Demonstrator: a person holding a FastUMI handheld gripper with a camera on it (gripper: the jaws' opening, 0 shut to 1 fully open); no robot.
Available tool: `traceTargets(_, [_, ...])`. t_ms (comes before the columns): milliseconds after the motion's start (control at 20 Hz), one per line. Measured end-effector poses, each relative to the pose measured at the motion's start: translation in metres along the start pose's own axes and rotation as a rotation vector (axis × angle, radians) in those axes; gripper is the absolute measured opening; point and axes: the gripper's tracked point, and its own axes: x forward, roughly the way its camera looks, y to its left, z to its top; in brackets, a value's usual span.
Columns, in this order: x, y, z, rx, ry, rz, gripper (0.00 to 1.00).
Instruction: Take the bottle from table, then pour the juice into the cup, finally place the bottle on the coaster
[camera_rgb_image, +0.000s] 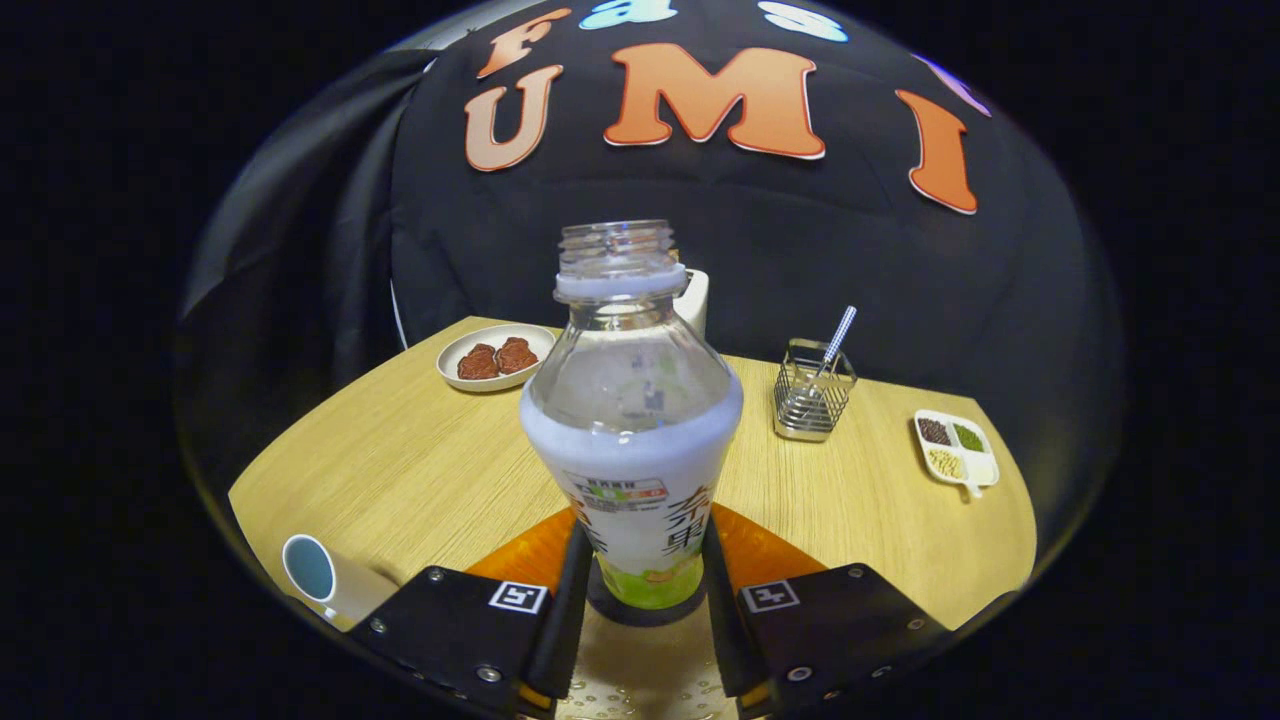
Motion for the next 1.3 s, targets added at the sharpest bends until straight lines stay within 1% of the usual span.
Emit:
traceTargets(150, [0.012,0.0,-0.012,0.033,0.002,0.02,0.56])
traceTargets(300, [0.015,0.004,-0.023,0.009,0.007,0.033,0.56])
traceTargets(350, [0.015,0.004,-0.02,0.007,-0.016,0.036,0.56])
traceTargets(500, [0.017,0.003,-0.022,0.029,-0.021,0.036,0.57])
traceTargets(650, [0.013,0.001,-0.026,0.033,-0.026,0.024,0.64])
traceTargets(800, [0.007,0.003,-0.031,0.019,-0.013,0.021,0.68])
traceTargets(850, [0.005,0.003,-0.032,0.019,-0.011,0.016,0.76])
traceTargets(900, [0.001,0.003,-0.03,0.022,-0.016,0.012,0.82])
traceTargets(950, [-0.005,0.003,-0.026,0.026,-0.025,0.008,0.9])
traceTargets(1050, [-0.02,0.003,-0.019,0.044,-0.038,-0.002,0.97])
traceTargets(1200, [-0.052,-0.006,-0.004,0.067,-0.067,-0.035,0.97])
traceTargets(1300, [-0.083,-0.021,0.008,0.08,-0.088,-0.076,0.97])
